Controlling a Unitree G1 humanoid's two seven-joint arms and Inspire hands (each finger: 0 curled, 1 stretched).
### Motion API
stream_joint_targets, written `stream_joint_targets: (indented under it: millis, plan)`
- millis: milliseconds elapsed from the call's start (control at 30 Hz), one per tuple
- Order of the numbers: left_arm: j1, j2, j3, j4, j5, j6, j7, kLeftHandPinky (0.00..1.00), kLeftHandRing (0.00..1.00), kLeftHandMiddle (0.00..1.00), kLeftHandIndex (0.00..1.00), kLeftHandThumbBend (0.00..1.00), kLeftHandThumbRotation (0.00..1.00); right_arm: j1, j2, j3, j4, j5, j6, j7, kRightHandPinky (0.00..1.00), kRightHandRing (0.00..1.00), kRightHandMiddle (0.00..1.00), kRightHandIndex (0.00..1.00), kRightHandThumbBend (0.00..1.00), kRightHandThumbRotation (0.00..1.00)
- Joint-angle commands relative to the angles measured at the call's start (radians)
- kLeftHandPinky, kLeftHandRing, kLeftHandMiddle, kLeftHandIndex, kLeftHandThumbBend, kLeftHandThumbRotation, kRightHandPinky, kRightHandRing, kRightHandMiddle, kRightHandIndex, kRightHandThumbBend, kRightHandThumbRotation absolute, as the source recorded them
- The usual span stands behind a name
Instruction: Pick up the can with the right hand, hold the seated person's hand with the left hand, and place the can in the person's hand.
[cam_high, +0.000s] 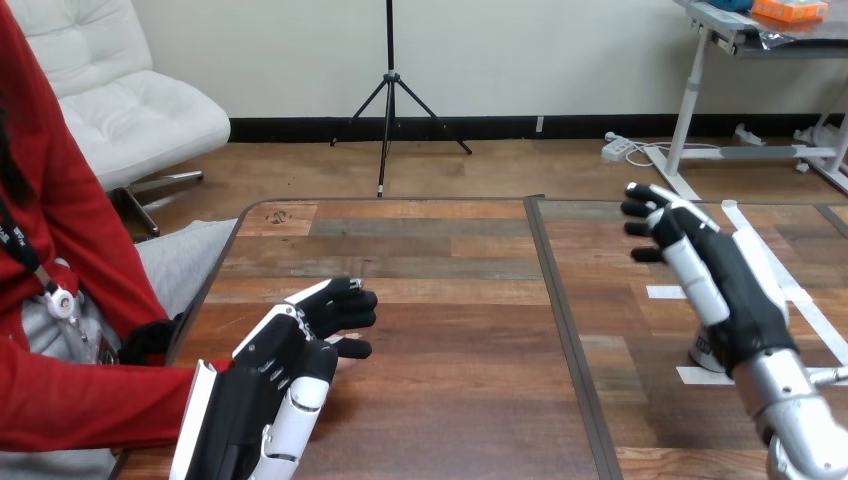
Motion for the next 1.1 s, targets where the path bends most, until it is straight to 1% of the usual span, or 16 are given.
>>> stream_joint_targets:
  millis: [0,167,333,467,767,867,933,1067]
  plan:
    - [-0.058,-0.04,0.02,-0.002,0.005,-0.004,0.011,0.64,0.74,0.74,0.73,0.53,0.81,-0.135,-0.036,-0.033,0.064,-0.008,-0.051,-0.039,0.75,0.84,0.86,0.86,0.69,1.0]
    - [-0.059,-0.04,0.021,0.0,0.007,-0.005,0.012,0.63,0.73,0.73,0.73,0.53,0.81,-0.168,-0.048,-0.04,0.113,-0.008,-0.067,-0.051,0.75,0.84,0.86,0.86,0.69,1.0]
    - [-0.058,-0.038,0.018,-0.005,0.002,-0.002,0.009,0.63,0.73,0.73,0.73,0.52,0.81,-0.2,-0.064,-0.045,0.159,-0.016,-0.079,-0.071,0.75,0.84,0.86,0.85,0.73,1.0]
    - [-0.057,-0.038,0.017,-0.006,-0.004,0.001,0.007,0.63,0.73,0.73,0.73,0.52,0.81,-0.227,-0.074,-0.052,0.2,-0.008,-0.093,-0.076,0.74,0.84,0.86,0.85,0.73,1.0]
    - [-0.055,-0.039,0.016,-0.004,0.002,-0.004,0.007,0.63,0.74,0.73,0.73,0.53,0.81,-0.263,-0.097,-0.06,0.256,-0.015,-0.102,-0.107,0.72,0.82,0.84,0.84,0.75,1.0]
    - [-0.056,-0.038,0.015,-0.001,0.002,-0.008,0.005,0.64,0.74,0.74,0.73,0.53,0.81,-0.269,-0.106,-0.059,0.268,-0.019,-0.102,-0.117,0.72,0.82,0.85,0.85,0.72,1.0]
    - [-0.056,-0.038,0.015,0.001,0.002,-0.01,0.005,0.64,0.74,0.74,0.73,0.53,0.81,-0.272,-0.111,-0.057,0.272,-0.023,-0.102,-0.123,0.73,0.83,0.85,0.85,0.67,1.0]
    - [-0.056,-0.038,0.016,0.003,0.007,-0.013,0.006,0.64,0.74,0.74,0.73,0.53,0.82,-0.279,-0.124,-0.056,0.288,-0.04,-0.094,-0.143,0.73,0.83,0.85,0.85,0.63,1.0]
